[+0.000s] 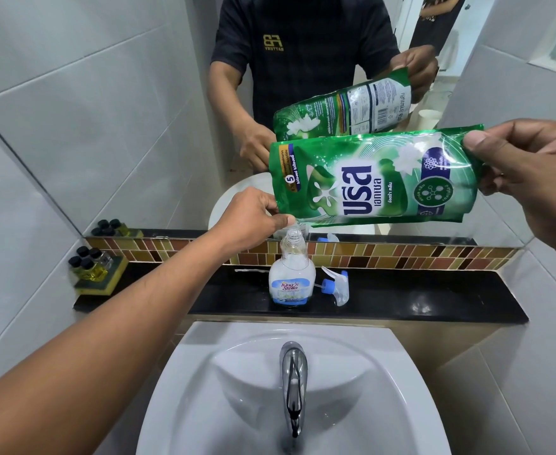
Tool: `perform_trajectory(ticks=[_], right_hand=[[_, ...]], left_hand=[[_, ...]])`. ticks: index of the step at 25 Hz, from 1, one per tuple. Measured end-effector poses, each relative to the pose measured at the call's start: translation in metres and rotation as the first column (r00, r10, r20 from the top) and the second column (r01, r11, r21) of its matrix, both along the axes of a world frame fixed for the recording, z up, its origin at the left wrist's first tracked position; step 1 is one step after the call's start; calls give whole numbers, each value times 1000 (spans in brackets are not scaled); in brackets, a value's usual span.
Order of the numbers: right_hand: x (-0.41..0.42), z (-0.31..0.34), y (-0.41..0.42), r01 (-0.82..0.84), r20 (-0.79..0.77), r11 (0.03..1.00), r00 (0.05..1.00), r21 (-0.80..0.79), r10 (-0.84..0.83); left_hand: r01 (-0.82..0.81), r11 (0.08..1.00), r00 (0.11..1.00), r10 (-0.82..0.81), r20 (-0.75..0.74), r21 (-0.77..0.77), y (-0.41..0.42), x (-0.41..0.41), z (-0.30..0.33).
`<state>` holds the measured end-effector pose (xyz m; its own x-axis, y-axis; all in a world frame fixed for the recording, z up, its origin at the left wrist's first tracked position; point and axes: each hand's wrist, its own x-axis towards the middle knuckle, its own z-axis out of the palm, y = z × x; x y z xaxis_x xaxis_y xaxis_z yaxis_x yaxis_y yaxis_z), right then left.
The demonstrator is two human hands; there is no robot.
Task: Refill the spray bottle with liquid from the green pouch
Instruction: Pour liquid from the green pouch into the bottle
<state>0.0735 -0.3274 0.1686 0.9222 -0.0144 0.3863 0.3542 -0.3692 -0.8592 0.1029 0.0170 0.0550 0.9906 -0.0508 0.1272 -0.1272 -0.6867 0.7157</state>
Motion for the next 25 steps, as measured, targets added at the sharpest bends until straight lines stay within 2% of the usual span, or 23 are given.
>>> perform_trajectory(ticks=[25], right_hand=[[2, 10, 8, -32, 32, 999, 999, -20, 33]], left_hand=[[-9, 997, 1000, 8, -8, -77, 0, -5, -1]])
